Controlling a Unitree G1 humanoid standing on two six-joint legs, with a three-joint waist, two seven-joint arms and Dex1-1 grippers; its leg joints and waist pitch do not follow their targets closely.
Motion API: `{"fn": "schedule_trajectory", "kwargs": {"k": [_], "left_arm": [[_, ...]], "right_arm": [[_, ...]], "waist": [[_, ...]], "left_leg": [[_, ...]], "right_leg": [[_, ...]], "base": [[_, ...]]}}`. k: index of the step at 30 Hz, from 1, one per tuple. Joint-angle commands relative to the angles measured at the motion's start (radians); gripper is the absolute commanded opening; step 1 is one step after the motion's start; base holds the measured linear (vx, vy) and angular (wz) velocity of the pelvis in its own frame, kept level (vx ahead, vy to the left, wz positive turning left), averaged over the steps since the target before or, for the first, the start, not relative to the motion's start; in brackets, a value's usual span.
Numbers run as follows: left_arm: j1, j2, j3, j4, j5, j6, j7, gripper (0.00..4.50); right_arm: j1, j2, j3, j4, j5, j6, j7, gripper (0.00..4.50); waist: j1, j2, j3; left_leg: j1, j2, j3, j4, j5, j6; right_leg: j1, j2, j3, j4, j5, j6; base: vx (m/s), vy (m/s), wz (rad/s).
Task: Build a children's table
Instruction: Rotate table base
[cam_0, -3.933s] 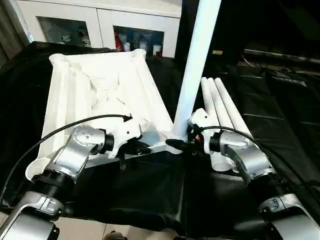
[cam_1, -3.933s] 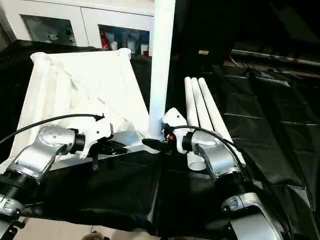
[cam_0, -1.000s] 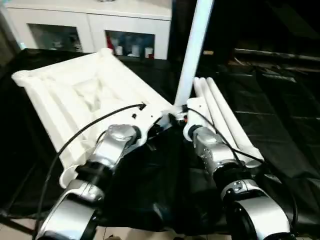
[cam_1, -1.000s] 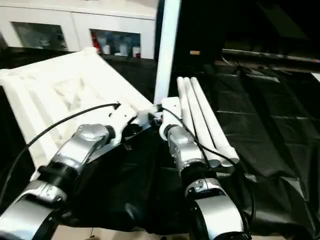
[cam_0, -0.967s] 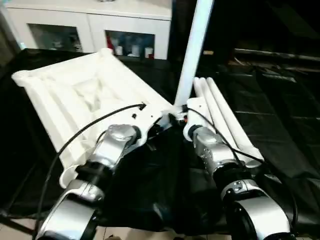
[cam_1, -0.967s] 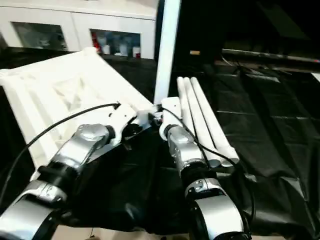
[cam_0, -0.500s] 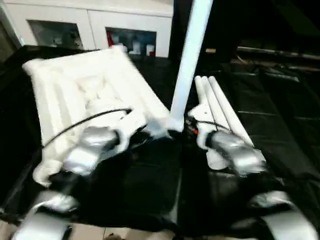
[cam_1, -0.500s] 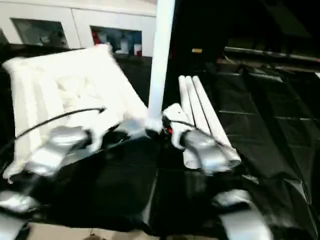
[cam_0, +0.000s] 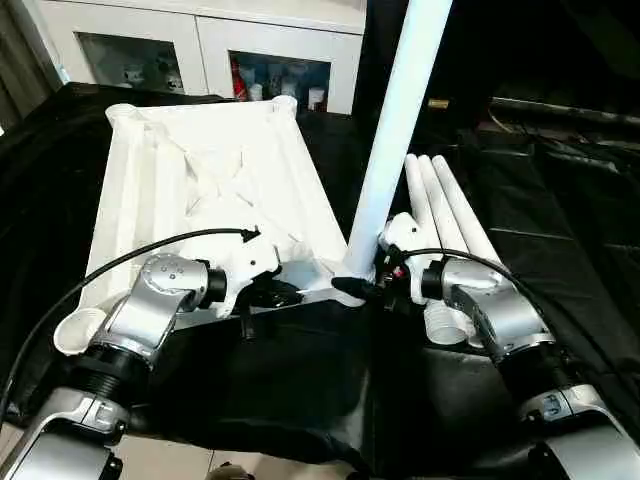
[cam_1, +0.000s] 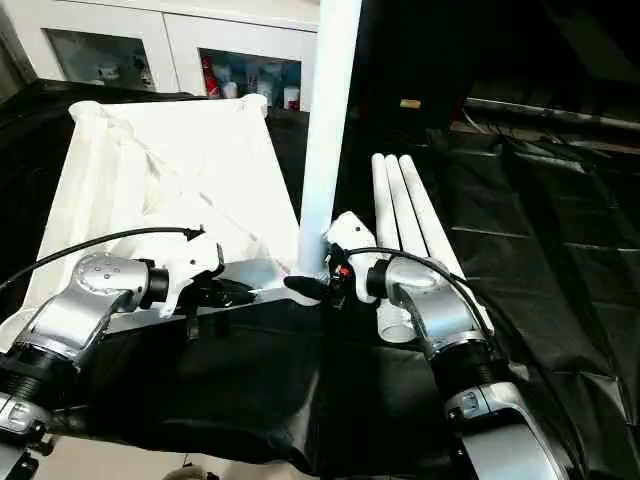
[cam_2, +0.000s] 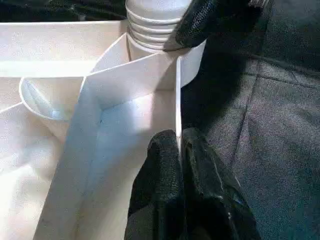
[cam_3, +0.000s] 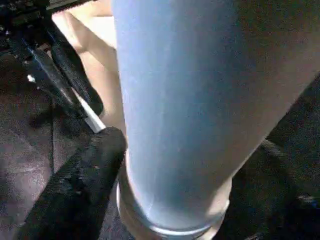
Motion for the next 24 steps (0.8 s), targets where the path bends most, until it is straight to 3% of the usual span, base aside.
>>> {"fn": "schedule_trajectory", "kwargs": {"k": [1, 3, 10, 12, 15, 18, 20, 21, 24], "left_arm": [[0.01, -0.014, -0.035, -0.01, -0.008, -0.006, -0.035, 0.0], [0.011, -0.014, -0.034, -0.007, -0.009, -0.01, -0.036, 0.0], [0.013, -0.032, -0.021, -0.005, -0.014, 0.015, -0.003, 0.0], [-0.018, -0.086, 0.003, 0.043, 0.018, 0.082, 0.138, 0.0], [-0.04, -0.118, 0.02, 0.081, 0.039, 0.111, 0.231, 0.0], [-0.12, -0.245, 0.083, 0.203, 0.07, 0.19, 0.531, 0.0], [-0.13, -0.265, 0.089, 0.215, 0.072, 0.197, 0.566, 0.0], [-0.141, -0.294, 0.093, 0.22, 0.072, 0.203, 0.6, 0.0], [-0.155, -0.351, 0.092, 0.216, 0.075, 0.209, 0.64, 0.0]], "right_arm": [[0.002, -0.009, 0.007, -0.026, 0.005, 0.013, 0.008, 3.14], [0.006, -0.008, 0.006, -0.028, 0.007, 0.016, 0.009, 3.02], [0.032, 0.007, 0.004, -0.025, -0.006, 0.03, -0.03, 2.72], [0.024, 0.061, -0.038, 0.058, -0.038, 0.062, -0.229, 2.72], [0.017, 0.096, -0.07, 0.098, -0.039, 0.077, -0.333, 2.72], [-0.012, 0.239, -0.192, 0.209, 0.009, 0.124, -0.663, 2.72], [-0.016, 0.262, -0.199, 0.223, 0.015, 0.12, -0.693, 2.72], [-0.026, 0.292, -0.204, 0.24, 0.019, 0.112, -0.725, 2.72], [-0.054, 0.344, -0.19, 0.276, 0.005, 0.084, -0.756, 2.72]], "waist": [[0.001, -0.001, -0.059], [0.003, -0.005, -0.063], [0.005, -0.004, -0.063], [0.003, -0.004, -0.059], [-0.002, -0.004, -0.054], [-0.005, -0.002, -0.054], [-0.004, -0.003, -0.053], [-0.004, 0.001, -0.053], [-0.004, -0.004, -0.056]], "left_leg": [[-0.002, 0.028, -0.001, -0.056, -0.122, 0.062], [-0.002, 0.029, -0.001, -0.054, -0.113, 0.063], [-0.002, 0.028, 0.0, -0.054, -0.104, 0.062], [-0.001, 0.029, 0.002, -0.056, -0.121, 0.049], [0.005, 0.026, -0.004, -0.06, -0.197, 0.006], [0.018, 0.022, -0.007, -0.06, -0.249, -0.008], [0.023, 0.022, -0.006, -0.06, -0.26, -0.005], [0.021, 0.023, -0.006, -0.061, -0.265, -0.001], [0.014, 0.021, -0.007, -0.061, -0.262, 0.01]], "right_leg": [[0.061, -0.072, 0.063, -0.067, -0.175, -0.179], [0.063, -0.073, 0.063, -0.064, -0.167, -0.181], [0.063, -0.072, 0.063, -0.063, -0.154, -0.181], [0.058, -0.072, 0.064, -0.068, -0.188, -0.175], [0.055, -0.074, 0.059, -0.085, -0.352, -0.135], [0.046, -0.075, 0.059, -0.098, -0.447, -0.099], [0.041, -0.075, 0.058, -0.103, -0.455, -0.09], [0.041, -0.075, 0.059, -0.103, -0.443, -0.089], [0.046, -0.077, 0.057, -0.103, -0.438, -0.077]], "base": [[0.0, 0.0, 0.0], [0.0, 0.0, 0.0], [0.0, 0.0, 0.0], [0.0, 0.0, 0.0], [0.0, 0.0, 0.0], [0.0, 0.0, 0.0], [0.0, 0.0, 0.0], [0.0, 0.0, 0.0], [0.0, 0.0, 0.0]]}}
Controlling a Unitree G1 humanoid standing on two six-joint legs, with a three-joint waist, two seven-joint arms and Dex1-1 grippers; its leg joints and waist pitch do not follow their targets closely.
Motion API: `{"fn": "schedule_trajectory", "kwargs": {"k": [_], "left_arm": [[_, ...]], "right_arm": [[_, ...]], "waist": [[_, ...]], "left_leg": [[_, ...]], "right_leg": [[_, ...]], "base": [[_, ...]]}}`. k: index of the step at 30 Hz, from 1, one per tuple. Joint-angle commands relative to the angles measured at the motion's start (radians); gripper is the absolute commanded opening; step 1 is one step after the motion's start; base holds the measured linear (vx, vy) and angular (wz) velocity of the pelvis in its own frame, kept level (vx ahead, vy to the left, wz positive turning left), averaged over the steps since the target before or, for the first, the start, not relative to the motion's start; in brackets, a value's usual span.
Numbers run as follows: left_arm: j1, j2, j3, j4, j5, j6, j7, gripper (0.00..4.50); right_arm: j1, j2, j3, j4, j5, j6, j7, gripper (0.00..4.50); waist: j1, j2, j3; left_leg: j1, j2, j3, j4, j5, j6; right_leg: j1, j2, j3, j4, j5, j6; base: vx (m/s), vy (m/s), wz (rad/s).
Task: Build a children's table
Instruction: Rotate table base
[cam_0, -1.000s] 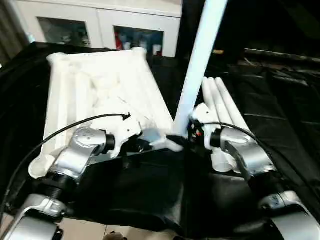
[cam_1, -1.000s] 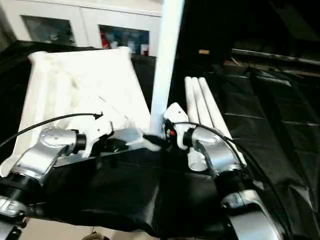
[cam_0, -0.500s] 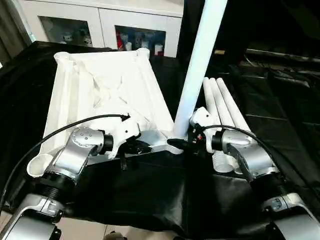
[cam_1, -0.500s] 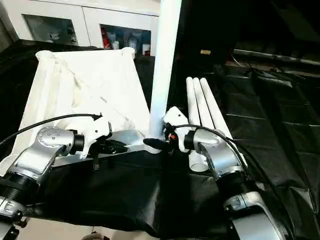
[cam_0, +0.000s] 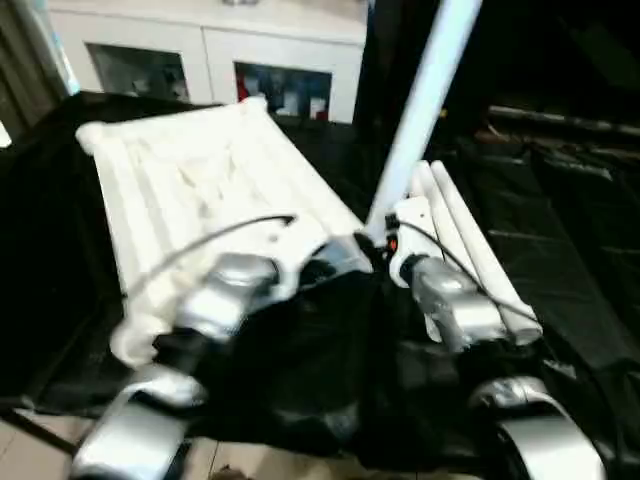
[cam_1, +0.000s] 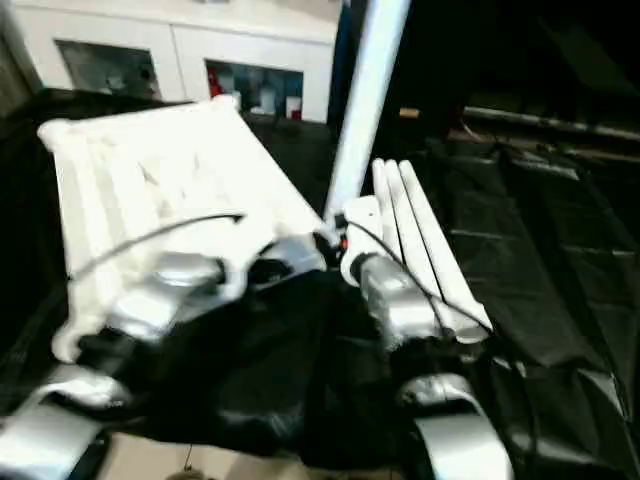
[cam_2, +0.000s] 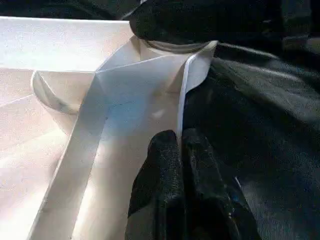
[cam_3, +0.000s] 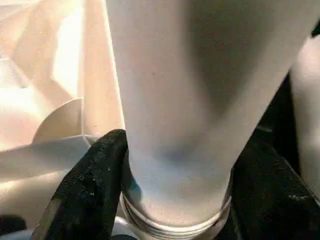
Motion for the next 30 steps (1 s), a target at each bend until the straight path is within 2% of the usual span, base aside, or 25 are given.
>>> {"fn": "schedule_trajectory", "kwargs": {"k": [1, 3, 4, 6, 8, 10, 11, 12, 13, 14, 16, 17, 18, 19, 20, 22, 23, 24, 25, 26, 27, 30], "left_arm": [[-0.017, -0.031, 0.073, 0.037, -0.007, 0.001, 0.168, 0.0], [-0.013, -0.041, 0.057, 0.029, 0.0, 0.003, 0.157, 0.0], [-0.012, -0.039, 0.053, 0.029, 0.002, 0.0, 0.154, 0.0], [-0.006, -0.029, 0.043, 0.031, 0.008, -0.023, 0.141, 0.0], [-0.004, -0.025, 0.039, 0.027, 0.008, -0.031, 0.134, 0.0], [0.0, -0.018, 0.042, 0.02, 0.007, -0.049, 0.126, 0.0], [0.0, -0.018, 0.042, 0.02, 0.007, -0.049, 0.126, 0.0], [-0.004, -0.016, 0.048, 0.028, 0.012, -0.065, 0.138, 0.0], [-0.015, -0.017, 0.059, 0.048, 0.013, -0.067, 0.16, 0.0], [-0.027, -0.018, 0.071, 0.07, 0.014, -0.065, 0.182, 0.0], [-0.05, -0.022, 0.086, 0.107, 0.014, -0.096, 0.215, 0.0], [-0.06, -0.026, 0.092, 0.124, 0.008, -0.124, 0.222, 0.0], [-0.07, -0.03, 0.098, 0.138, 0.004, -0.145, 0.231, 0.0], [-0.078, -0.033, 0.103, 0.153, 0.002, -0.164, 0.245, 0.0], [-0.083, -0.035, 0.106, 0.161, 0.001, -0.175, 0.255, 0.0], [-0.131, -0.044, 0.153, 0.223, -0.014, -0.228, 0.329, 0.44], [-0.132, -0.044, 0.154, 0.223, -0.014, -0.228, 0.33, 0.44], [-0.148, -0.046, 0.187, 0.228, -0.03, -0.224, 0.367, 0.44], [-0.153, -0.045, 0.2, 0.224, -0.035, -0.229, 0.387, 0.56], [-0.157, -0.042, 0.209, 0.219, -0.034, -0.24, 0.405, 0.56], [-0.157, -0.041, 0.21, 0.218, -0.033, -0.246, 0.412, 0.82], [-0.165, -0.021, 0.251, 0.215, -0.025, -0.321, 0.517, 0.92]], "right_arm": [[0.031, 0.072, 0.045, 0.06, 0.011, 0.03, 0.028, 2.72], [0.02, 0.087, 0.037, 0.06, 0.02, 0.006, 0.04, 2.72], [0.018, 0.089, 0.032, 0.058, 0.024, 0.003, 0.047, 3.06], [0.006, 0.089, 0.026, 0.061, 0.021, -0.014, 0.058, 3.41], [0.001, 0.084, 0.034, 0.067, 0.007, -0.028, 0.048, 3.5], [0.002, 0.066, 0.044, 0.04, -0.005, -0.051, 0.049, 3.5], [0.002, 0.066, 0.044, 0.04, -0.005, -0.051, 0.049, 3.5], [0.006, 0.058, 0.043, 0.021, -0.003, -0.058, 0.054, 3.5], [0.017, 0.048, 0.042, -0.002, -0.007, -0.06, 0.052, 3.5], [0.028, 0.039, 0.04, -0.025, -0.012, -0.062, 0.048, 3.5], [0.044, 0.029, 0.037, -0.051, -0.016, -0.063, 0.05, 3.5], [0.051, 0.025, 0.036, -0.06, -0.018, -0.06, 0.052, 3.5], [0.058, 0.022, 0.036, -0.067, -0.019, -0.058, 0.052, 3.5], [0.062, 0.021, 0.035, -0.071, -0.02, -0.059, 0.051, 3.5], [0.064, 0.02, 0.035, -0.072, -0.02, -0.06, 0.049, 3.5], [0.082, 0.018, 0.035, -0.092, -0.017, -0.053, 0.04, 3.56], [0.082, 0.018, 0.035, -0.093, -0.017, -0.053, 0.039, 3.56], [0.09, 0.02, 0.035, -0.103, -0.014, -0.05, 0.033, 3.56], [0.093, 0.021, 0.033, -0.111, -0.011, -0.048, 0.03, 3.56], [0.096, 0.022, 0.032, -0.117, -0.008, -0.046, 0.027, 3.56], [0.096, 0.023, 0.031, -0.119, -0.007, -0.045, 0.027, 3.56], [0.102, 0.028, 0.033, -0.135, -0.007, -0.035, 0.021, 3.56]], "waist": [[-0.002, -0.004, -0.051], [-0.001, -0.003, -0.051], [0.0, 0.0, -0.05], [0.0, -0.001, -0.052], [-0.002, 0.0, -0.053], [-0.011, -0.004, -0.056], [-0.013, -0.003, -0.057], [-0.016, -0.007, -0.06], [-0.014, -0.006, -0.065], [-0.011, -0.003, -0.065], [-0.009, -0.003, -0.064], [-0.009, -0.003, -0.065], [-0.006, -0.004, -0.066], [-0.005, 0.0, -0.066], [-0.006, -0.002, -0.066], [-0.005, -0.002, -0.063], [-0.005, -0.003, -0.063], [-0.004, 0.005, -0.063], [-0.005, 0.0, -0.065], [-0.005, 0.001, -0.065], [-0.005, 0.0, -0.064], [-0.004, 0.004, -0.063]], "left_leg": [[-0.004, 0.022, -0.008, -0.068, -0.257, 0.013], [-0.006, 0.022, -0.007, -0.068, -0.253, 0.017], [-0.007, 0.022, -0.008, -0.07, -0.252, 0.02], [-0.008, 0.023, -0.008, -0.071, -0.242, 0.022], [-0.011, 0.024, -0.009, -0.072, -0.241, 0.021], [-0.02, 0.023, -0.012, -0.072, -0.223, 0.022], [-0.019, 0.023, -0.011, -0.07, -0.213, 0.024], [-0.021, 0.022, -0.008, -0.066, -0.188, 0.034], [-0.024, 0.023, -0.007, -0.062, -0.143, 0.044], [-0.021, 0.021, -0.003, -0.059, -0.111, 0.059], [-0.026, 0.021, -0.003, -0.059, -0.084, 0.074], [-0.023, 0.022, -0.002, -0.057, -0.084, 0.076], [-0.024, 0.023, -0.003, -0.057, -0.078, 0.081], [-0.024, 0.023, -0.003, -0.057, -0.073, 0.082], [-0.023, 0.023, -0.003, -0.057, -0.076, 0.082], [-0.021, 0.02, -0.001, -0.057, -0.103, 0.079], [-0.022, 0.02, -0.001, -0.057, -0.108, 0.077], [-0.024, 0.022, -0.005, -0.059, -0.11, 0.069], [-0.022, 0.024, -0.004, -0.057, -0.108, 0.068], [-0.022, 0.024, -0.004, -0.058, -0.106, 0.068], [-0.022, 0.024, -0.004, -0.057, -0.106, 0.069], [-0.019, 0.027, -0.005, -0.058, -0.112, 0.069]], "right_leg": [[0.032, -0.072, 0.054, -0.103, -0.428, -0.078], [0.033, -0.072, 0.055, -0.102, -0.417, -0.077], [0.034, -0.072, 0.055, -0.102, -0.418, -0.077], [0.035, -0.071, 0.056, -0.098, -0.387, -0.085], [0.037, -0.072, 0.056, -0.095, -0.377, -0.09], [0.047, -0.072, 0.054, -0.091, -0.354, -0.092], [0.046, -0.072, 0.055, -0.089, -0.336, -0.097], [0.046, -0.07, 0.057, -0.086, -0.29, -0.11], [0.048, -0.071, 0.059, -0.075, -0.215, -0.129], [0.043, -0.065, 0.059, -0.072, -0.156, -0.144], [0.048, -0.065, 0.058, -0.068, -0.107, -0.159], [0.046, -0.065, 0.058, -0.066, -0.096, -0.165], [0.05, -0.068, 0.058, -0.065, -0.087, -0.173], [0.051, -0.068, 0.059, -0.062, -0.072, -0.181], [0.049, -0.067, 0.059, -0.064, -0.072, -0.183], [0.049, -0.066, 0.059, -0.071, -0.101, -0.18], [0.05, -0.066, 0.059, -0.071, -0.108, -0.176], [0.054, -0.07, 0.059, -0.068, -0.116, -0.174], [0.053, -0.07, 0.059, -0.068, -0.101, -0.181], [0.053, -0.07, 0.058, -0.067, -0.092, -0.189], [0.052, -0.069, 0.058, -0.067, -0.089, -0.19], [0.051, -0.068, 0.059, -0.065, -0.076, -0.194]], "base": [[0.0, 0.0, 0.0], [0.0, 0.0, 0.0], [0.0, 0.0, 0.0], [0.0, 0.0, 0.0], [0.0, 0.0, 0.0], [0.0, 0.0, 0.0], [0.0, 0.0, 0.0], [0.0, 0.0, 0.0], [0.0, 0.0, 0.0], [0.0, 0.0, 0.0], [0.0, 0.0, 0.0], [0.0, 0.0, 0.0], [0.0, 0.0, 0.0], [0.0, 0.0, 0.0], [0.0, 0.0, 0.0], [0.0, 0.0, 0.0], [0.0, 0.0, 0.0], [0.0, 0.0, 0.0], [0.0, 0.0, 0.0], [0.0, 0.0, 0.0], [0.0, 0.0, 0.0], [0.0, 0.0, 0.0]]}}
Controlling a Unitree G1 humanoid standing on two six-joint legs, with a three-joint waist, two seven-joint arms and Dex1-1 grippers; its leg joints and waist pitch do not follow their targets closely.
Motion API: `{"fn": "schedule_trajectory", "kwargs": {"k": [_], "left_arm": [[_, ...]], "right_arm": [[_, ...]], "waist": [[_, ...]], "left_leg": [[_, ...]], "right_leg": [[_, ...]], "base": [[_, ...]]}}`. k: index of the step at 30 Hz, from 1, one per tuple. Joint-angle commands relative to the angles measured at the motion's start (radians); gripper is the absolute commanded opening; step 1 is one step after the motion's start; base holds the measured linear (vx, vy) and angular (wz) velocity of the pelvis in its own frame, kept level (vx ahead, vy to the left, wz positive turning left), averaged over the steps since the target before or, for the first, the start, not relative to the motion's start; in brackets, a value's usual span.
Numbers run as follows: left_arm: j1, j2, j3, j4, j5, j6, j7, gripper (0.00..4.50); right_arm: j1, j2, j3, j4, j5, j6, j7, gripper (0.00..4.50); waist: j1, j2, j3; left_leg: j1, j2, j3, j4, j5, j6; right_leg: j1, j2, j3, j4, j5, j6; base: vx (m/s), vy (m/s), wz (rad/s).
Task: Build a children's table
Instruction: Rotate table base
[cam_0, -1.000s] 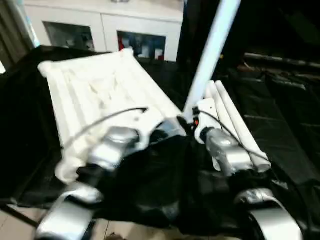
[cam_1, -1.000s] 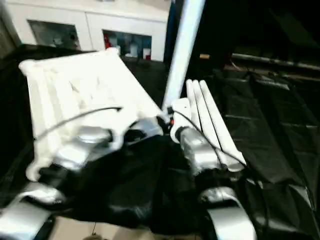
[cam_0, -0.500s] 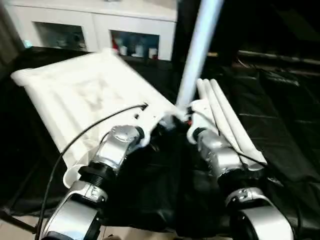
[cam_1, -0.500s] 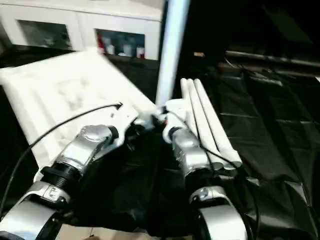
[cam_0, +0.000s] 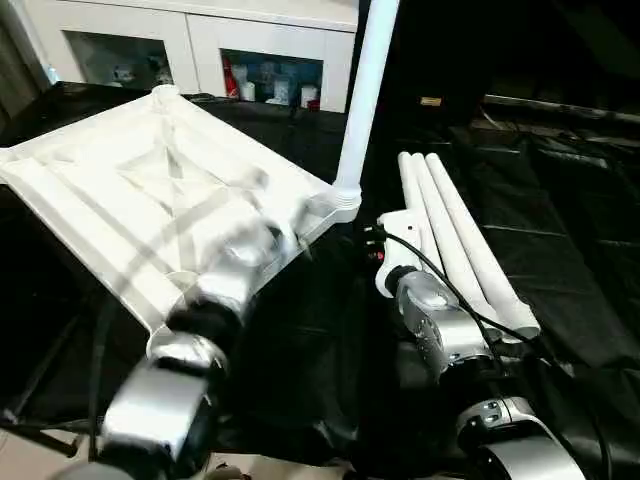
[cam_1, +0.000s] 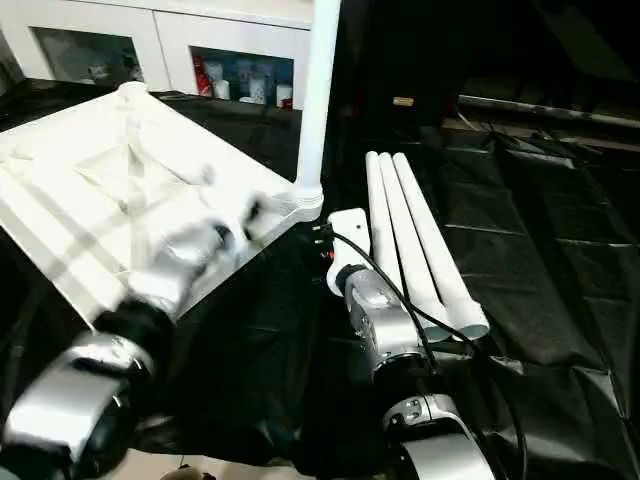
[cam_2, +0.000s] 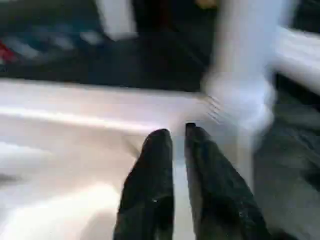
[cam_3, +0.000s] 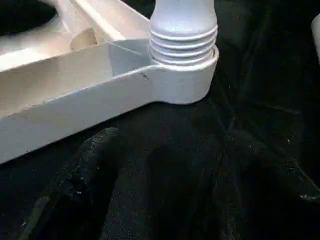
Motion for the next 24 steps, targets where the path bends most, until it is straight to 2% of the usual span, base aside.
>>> {"fn": "schedule_trajectory", "kwargs": {"k": [1, 3, 4, 5, 7, 8, 9, 11, 12, 13, 15, 16, 17, 18, 19, 20, 21, 22, 23, 24], "left_arm": [[-0.009, 0.003, 0.021, -0.008, 0.0, -0.029, 0.049, 0.92], [0.014, 0.048, 0.049, -0.062, 0.02, -0.029, 0.107, 1.15], [0.035, 0.08, 0.058, -0.103, 0.036, -0.012, 0.125, 1.15], [0.048, 0.102, 0.063, -0.128, 0.045, -0.002, 0.138, 1.15], [0.069, 0.127, 0.072, -0.171, 0.056, 0.018, 0.145, 1.15], [0.122, 0.176, 0.106, -0.277, 0.071, 0.068, 0.15, 1.15], [0.167, 0.213, 0.136, -0.36, 0.084, 0.102, 0.16, 1.15], [0.243, 0.269, 0.186, -0.491, 0.112, 0.149, 0.17, 1.15], [0.278, 0.289, 0.206, -0.544, 0.124, 0.17, 0.174, 1.15], [0.31, 0.303, 0.223, -0.59, 0.136, 0.189, 0.176, 1.15], [0.392, 0.331, 0.263, -0.705, 0.16, 0.245, 0.175, 1.15], [0.432, 0.336, 0.288, -0.754, 0.171, 0.276, 0.173, 1.15], [0.461, 0.341, 0.304, -0.788, 0.179, 0.302, 0.172, 1.15], [0.494, 0.343, 0.324, -0.821, 0.189, 0.33, 0.173, 1.15], [0.504, 0.343, 0.331, -0.831, 0.192, 0.339, 0.173, 1.15], [0.553, 0.345, 0.352, -0.871, 0.196, 0.38, 0.175, 1.15], [0.646, 0.347, 0.373, -0.936, 0.194, 0.464, 0.169, 1.15], [0.679, 0.347, 0.371, -0.964, 0.189, 0.505, 0.155, 1.15], [0.683, 0.347, 0.37, -0.968, 0.188, 0.511, 0.152, 1.15], [0.723, 0.345, 0.347, -0.998, 0.17, 0.576, 0.107, 1.15]], "right_arm": [[0.006, 0.0, -0.008, -0.028, 0.003, 0.016, -0.007, 3.56], [0.003, 0.005, -0.004, -0.024, 0.002, 0.017, -0.011, 3.56], [0.002, 0.009, 0.0, -0.023, 0.001, 0.02, -0.011, 3.56], [0.002, 0.011, 0.003, -0.023, 0.001, 0.023, -0.011, 3.56], [0.001, 0.013, 0.008, -0.023, -0.002, 0.025, -0.01, 3.56], [-0.006, 0.018, 0.012, -0.014, -0.002, 0.028, -0.006, 3.56], [-0.01, 0.023, 0.015, -0.009, -0.002, 0.029, -0.005, 3.56], [-0.02, 0.031, 0.018, 0.006, -0.002, 0.029, -0.001, 3.56], [-0.025, 0.034, 0.019, 0.014, -0.002, 0.029, 0.001, 3.56], [-0.029, 0.037, 0.02, 0.021, -0.002, 0.029, 0.001, 3.56], [-0.044, 0.042, 0.021, 0.043, -0.003, 0.03, 0.006, 3.56], [-0.052, 0.044, 0.021, 0.055, -0.004, 0.028, 0.008, 3.56], [-0.058, 0.045, 0.021, 0.064, -0.004, 0.026, 0.009, 3.56], [-0.065, 0.046, 0.021, 0.075, -0.004, 0.024, 0.011, 3.56], [-0.068, 0.046, 0.022, 0.078, -0.004, 0.024, 0.011, 3.56], [-0.076, 0.049, 0.023, 0.089, -0.004, 0.021, 0.016, 3.56], [-0.095, 0.054, 0.025, 0.113, -0.003, 0.014, 0.024, 3.56], [-0.104, 0.056, 0.026, 0.125, -0.003, 0.008, 0.028, 3.56], [-0.105, 0.056, 0.026, 0.127, -0.004, 0.007, 0.029, 3.56], [-0.119, 0.058, 0.027, 0.144, -0.004, 0.001, 0.037, 3.56]], "waist": [[0.007, 0.007, -0.069], [0.01, 0.01, -0.071], [0.009, 0.014, -0.071], [0.006, 0.013, -0.07], [0.008, 0.018, -0.07], [0.007, 0.018, -0.069], [0.006, 0.016, -0.069], [-0.002, 0.02, -0.067], [-0.004, 0.017, -0.066], [-0.003, 0.014, -0.062], [0.001, 0.022, -0.06], [0.001, 0.011, -0.057], [0.004, 0.018, -0.054], [0.006, 0.021, -0.054], [0.003, 0.018, -0.05], [0.001, -0.014, -0.044], [0.004, -0.002, -0.045], [0.001, -0.01, -0.042], [0.001, -0.005, -0.041], [0.0, -0.012, -0.043]], "left_leg": [[0.0, 0.024, -0.004, -0.054, -0.106, 0.067], [0.001, 0.028, -0.006, -0.055, -0.108, 0.062], [0.0, 0.029, -0.007, -0.056, -0.105, 0.059], [-0.001, 0.028, -0.007, -0.056, -0.103, 0.057], [0.004, 0.029, -0.005, -0.056, -0.106, 0.046], [0.004, 0.028, -0.004, -0.056, -0.109, 0.043], [-0.002, 0.039, -0.011, -0.061, -0.113, 0.031], [0.002, 0.032, -0.005, -0.058, -0.115, 0.027], [0.005, 0.03, -0.002, -0.057, -0.112, 0.028], [0.002, 0.029, -0.002, -0.059, -0.113, 0.031], [0.005, 0.034, -0.003, -0.061, -0.129, 0.022], [0.008, 0.035, -0.001, -0.062, -0.144, 0.017], [0.008, 0.031, -0.001, -0.064, -0.167, 0.015], [0.014, 0.033, -0.001, -0.063, -0.184, 0.008], [0.008, 0.033, -0.003, -0.067, -0.207, 0.001], [0.006, 0.032, 0.001, -0.069, -0.22, 0.007], [0.005, 0.034, -0.006, -0.07, -0.231, 0.002], [0.005, 0.035, -0.005, -0.071, -0.234, -0.001], [0.004, 0.034, -0.008, -0.073, -0.236, -0.005], [0.009, 0.032, -0.005, -0.071, -0.24, -0.008]], "right_leg": [[0.066, -0.069, 0.06, -0.063, -0.062, -0.193], [0.067, -0.072, 0.06, -0.058, -0.053, -0.198], [0.068, -0.073, 0.059, -0.056, -0.043, -0.198], [0.067, -0.071, 0.059, -0.056, -0.042, -0.198], [0.064, -0.071, 0.06, -0.054, -0.04, -0.2], [0.062, -0.069, 0.06, -0.055, -0.043, -0.201], [0.069, -0.08, 0.06, -0.045, -0.042, -0.21], [0.061, -0.071, 0.06, -0.052, -0.056, -0.201], [0.057, -0.066, 0.061, -0.052, -0.046, -0.202], [0.056, -0.064, 0.061, -0.053, -0.05, -0.203], [0.053, -0.066, 0.061, -0.052, -0.066, -0.203], [0.05, -0.064, 0.061, -0.054, -0.08, -0.2], [0.047, -0.063, 0.062, -0.059, -0.118, -0.192], [0.043, -0.065, 0.062, -0.059, -0.131, -0.19], [0.044, -0.064, 0.063, -0.061, -0.156, -0.179], [0.042, -0.061, 0.062, -0.069, -0.19, -0.165], [0.041, -0.07, 0.064, -0.065, -0.24, -0.149], [0.039, -0.068, 0.064, -0.067, -0.245, -0.143], [0.038, -0.067, 0.064, -0.066, -0.247, -0.139], [0.033, -0.061, 0.064, -0.068, -0.233, -0.129]], "base": [[0.0, 0.0, 0.0], [0.0, 0.0, 0.0], [0.0, 0.0, 0.0], [0.0, 0.0, 0.0], [0.0, 0.0, 0.0], [0.0, 0.0, 0.0], [0.0, 0.0, 0.0], [0.0, 0.0, 0.0], [0.0, 0.0, 0.0], [0.0, 0.0, 0.0], [0.0, 0.0, 0.0], [0.0, 0.0, 0.0], [0.0, 0.0, 0.0], [0.0, 0.0, 0.0], [0.0, 0.0, 0.0], [0.0, 0.0, 0.0], [0.0, 0.0, 0.0], [0.0, 0.0, 0.0], [0.0, 0.0, 0.0], [0.0, 0.0, 0.0]]}}
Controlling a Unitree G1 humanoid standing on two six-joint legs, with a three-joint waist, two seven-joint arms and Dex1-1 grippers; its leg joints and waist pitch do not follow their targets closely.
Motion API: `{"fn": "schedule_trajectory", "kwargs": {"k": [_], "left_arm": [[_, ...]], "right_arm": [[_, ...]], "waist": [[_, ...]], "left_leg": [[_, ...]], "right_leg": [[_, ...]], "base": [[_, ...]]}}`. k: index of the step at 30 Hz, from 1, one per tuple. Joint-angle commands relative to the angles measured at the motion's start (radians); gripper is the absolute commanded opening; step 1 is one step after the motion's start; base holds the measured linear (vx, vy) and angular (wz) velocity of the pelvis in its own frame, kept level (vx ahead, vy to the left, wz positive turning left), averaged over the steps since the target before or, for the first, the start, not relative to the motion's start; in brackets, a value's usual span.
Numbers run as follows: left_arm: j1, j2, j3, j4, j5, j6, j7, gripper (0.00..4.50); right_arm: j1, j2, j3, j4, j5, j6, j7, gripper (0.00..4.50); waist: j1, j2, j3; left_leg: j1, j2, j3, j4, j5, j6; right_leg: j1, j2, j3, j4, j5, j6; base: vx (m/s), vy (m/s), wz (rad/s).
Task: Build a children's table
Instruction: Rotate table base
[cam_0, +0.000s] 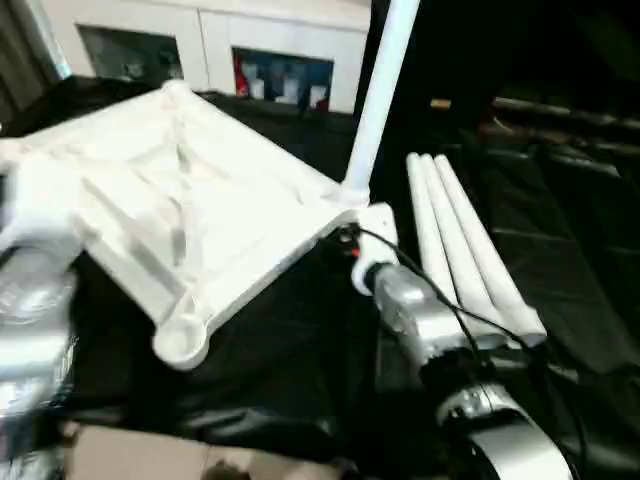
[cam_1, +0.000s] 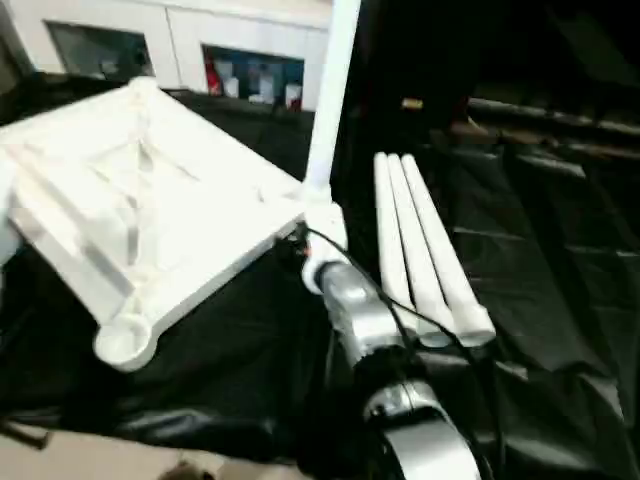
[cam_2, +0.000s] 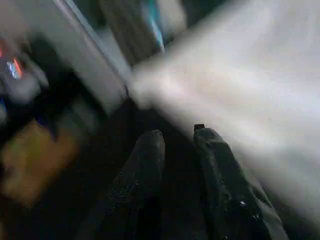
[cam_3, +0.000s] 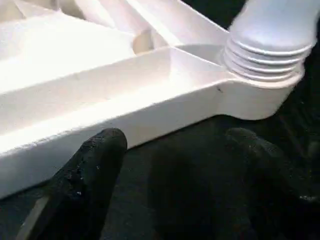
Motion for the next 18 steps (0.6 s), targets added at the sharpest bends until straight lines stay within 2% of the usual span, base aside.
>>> {"fn": "schedule_trajectory", "kwargs": {"k": [1, 2, 3, 4, 8, 9, 10, 11, 12, 13, 14, 16, 17, 18], "left_arm": [[0.038, -0.008, -0.047, -0.07, -0.034, 0.124, -0.09, 1.15], [0.047, -0.008, -0.056, -0.078, -0.041, 0.145, -0.107, 1.15], [0.052, -0.008, -0.061, -0.083, -0.044, 0.156, -0.115, 1.15], [0.077, -0.01, -0.097, -0.121, -0.08, 0.239, -0.168, 1.15], [0.1, -0.002, -0.153, -0.178, -0.13, 0.314, -0.24, 1.15], [0.091, -0.01, -0.173, -0.207, -0.17, 0.319, -0.27, 1.15], [0.084, -0.003, -0.2, -0.225, -0.197, 0.329, -0.304, 1.15], [0.084, -0.002, -0.201, -0.225, -0.197, 0.329, -0.305, 1.15], [0.082, 0.005, -0.215, -0.234, -0.201, 0.344, -0.325, 1.15], [0.08, 0.014, -0.237, -0.241, -0.205, 0.344, -0.351, 1.15], [0.077, 0.025, -0.265, -0.252, -0.211, 0.348, -0.379, 1.15], [0.072, 0.036, -0.296, -0.263, -0.222, 0.351, -0.411, 1.15], [0.069, 0.037, -0.305, -0.265, -0.226, 0.353, -0.418, 1.15], [0.058, 0.04, -0.328, -0.269, -0.24, 0.359, -0.432, 1.15]], "right_arm": [[-0.029, -0.001, 0.001, 0.031, -0.003, -0.013, 0.016, 3.56], [-0.033, -0.001, 0.001, 0.036, -0.003, -0.014, 0.018, 3.56], [-0.035, 0.0, 0.001, 0.039, -0.003, -0.015, 0.018, 3.56], [-0.048, -0.003, 0.003, 0.061, -0.004, -0.013, 0.026, 3.56], [-0.062, -0.011, -0.001, 0.077, -0.002, -0.014, 0.032, 3.56], [-0.068, -0.016, -0.011, 0.077, 0.003, -0.017, 0.03, 3.56], [-0.07, -0.021, -0.021, 0.071, 0.011, -0.014, 0.027, 3.56], [-0.07, -0.021, -0.021, 0.071, 0.011, -0.014, 0.027, 3.56], [-0.071, -0.023, -0.026, 0.071, 0.014, -0.013, 0.026, 3.56], [-0.069, -0.028, -0.029, 0.061, 0.012, -0.001, 0.015, 3.56], [-0.067, -0.038, -0.028, 0.042, 0.002, 0.03, -0.006, 3.56], [-0.062, -0.055, -0.023, 0.011, -0.017, 0.081, -0.033, 3.56], [-0.057, -0.065, -0.017, -0.012, -0.028, 0.117, -0.04, 3.56], [-0.041, -0.093, 0.0, -0.083, -0.054, 0.218, -0.047, 3.56]], "waist": [[0.0, 0.037, -0.053], [0.0, 0.032, -0.053], [0.002, 0.032, -0.052], [0.002, 0.032, -0.05], [0.002, 0.023, -0.045], [0.004, 0.031, -0.05], [0.003, 0.026, -0.049], [0.004, 0.025, -0.05], [0.005, 0.034, -0.052], [0.004, 0.03, -0.054], [0.005, 0.03, -0.054], [0.006, 0.039, -0.058], [0.004, 0.036, -0.056], [0.004, 0.046, -0.057]], "left_leg": [[0.013, 0.03, -0.005, -0.074, -0.225, -0.009], [0.013, 0.03, -0.003, -0.072, -0.218, -0.009], [0.013, 0.029, -0.004, -0.073, -0.216, -0.012], [0.015, 0.03, -0.004, -0.074, -0.226, -0.018], [0.012, 0.027, -0.007, -0.077, -0.268, -0.029], [0.011, 0.026, -0.009, -0.076, -0.269, -0.031], [0.012, 0.027, -0.007, -0.074, -0.264, -0.032], [0.011, 0.026, -0.007, -0.074, -0.258, -0.031], [0.011, 0.025, -0.007, -0.073, -0.245, -0.032], [0.01, 0.025, -0.007, -0.071, -0.23, -0.029], [0.01, 0.025, -0.006, -0.071, -0.223, -0.028], [0.012, 0.023, -0.006, -0.069, -0.189, -0.036], [0.012, 0.022, -0.005, -0.068, -0.186, -0.037], [0.015, 0.019, -0.005, -0.067, -0.174, -0.045]], "right_leg": [[0.035, -0.064, 0.063, -0.066, -0.187, -0.137], [0.034, -0.062, 0.064, -0.065, -0.166, -0.141], [0.036, -0.061, 0.063, -0.061, -0.143, -0.149], [0.033, -0.062, 0.064, -0.061, -0.137, -0.154], [0.039, -0.063, 0.064, -0.065, -0.164, -0.15], [0.042, -0.067, 0.065, -0.064, -0.176, -0.149], [0.04, -0.066, 0.066, -0.066, -0.174, -0.148], [0.042, -0.065, 0.065, -0.064, -0.167, -0.15], [0.043, -0.064, 0.066, -0.061, -0.148, -0.151], [0.046, -0.063, 0.065, -0.06, -0.126, -0.151], [0.046, -0.063, 0.065, -0.06, -0.122, -0.151], [0.048, -0.058, 0.063, -0.052, -0.07, -0.158], [0.048, -0.056, 0.063, -0.053, -0.064, -0.159], [0.05, -0.05, 0.063, -0.052, -0.042, -0.159]], "base": [[0.0, 0.0, 0.0], [0.0, 0.0, 0.0], [0.0, 0.0, 0.0], [0.0, 0.0, 0.0], [0.0, 0.0, 0.0], [0.0, 0.0, 0.0], [0.0, 0.0, 0.0], [0.0, 0.0, 0.0], [0.0, 0.0, 0.0], [0.0, 0.0, 0.0], [0.0, 0.0, 0.0], [0.0, 0.0, 0.0], [0.0, 0.0, 0.0], [0.0, 0.0, 0.0]]}}
